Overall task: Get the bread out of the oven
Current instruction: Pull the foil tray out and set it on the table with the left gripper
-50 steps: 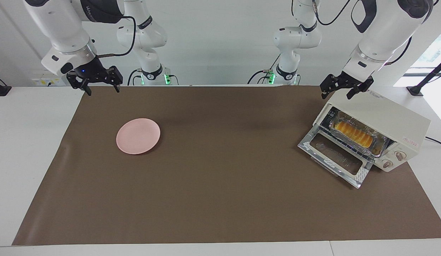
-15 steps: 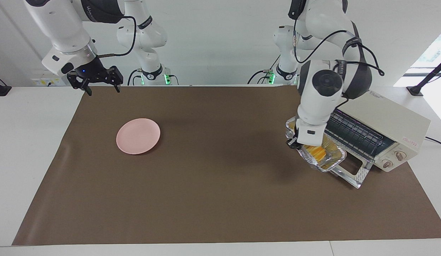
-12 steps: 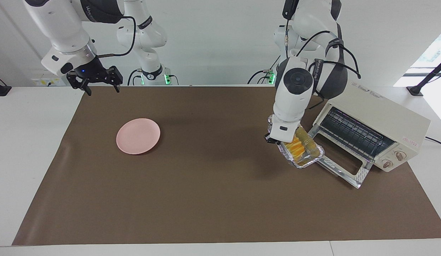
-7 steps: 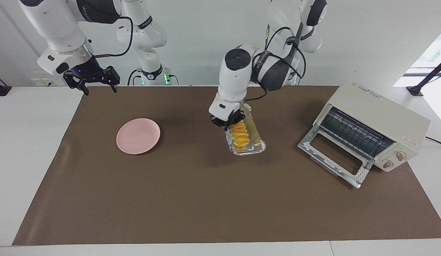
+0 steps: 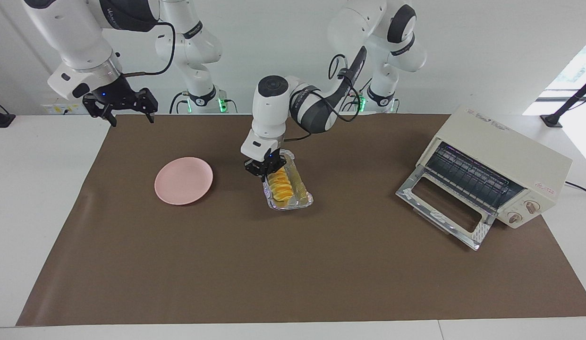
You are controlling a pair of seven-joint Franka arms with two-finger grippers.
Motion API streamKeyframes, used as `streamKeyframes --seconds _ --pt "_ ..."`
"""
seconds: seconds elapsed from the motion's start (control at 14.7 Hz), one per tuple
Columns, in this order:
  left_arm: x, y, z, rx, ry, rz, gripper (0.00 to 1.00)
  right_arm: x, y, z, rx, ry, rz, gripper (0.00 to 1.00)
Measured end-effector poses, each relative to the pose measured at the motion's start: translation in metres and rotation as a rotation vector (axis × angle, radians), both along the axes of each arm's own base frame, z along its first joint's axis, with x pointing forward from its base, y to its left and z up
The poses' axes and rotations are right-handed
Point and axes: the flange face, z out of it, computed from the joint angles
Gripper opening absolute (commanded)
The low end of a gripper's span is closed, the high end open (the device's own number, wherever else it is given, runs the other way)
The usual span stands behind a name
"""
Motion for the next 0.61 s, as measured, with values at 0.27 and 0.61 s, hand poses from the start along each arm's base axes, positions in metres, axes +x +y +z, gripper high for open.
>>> streamKeyframes --seconds 0.27,0.61 --pt "0.018 0.013 0.005 -0.052 0.020 0.122 1.00 0.000 -0.002 0.000 0.000 0.000 -0.004 1.00" --pt "0.050 0.054 0.058 -0.113 0.014 0.222 1.00 0.000 -0.002 0.000 0.000 0.000 -0.004 1.00"
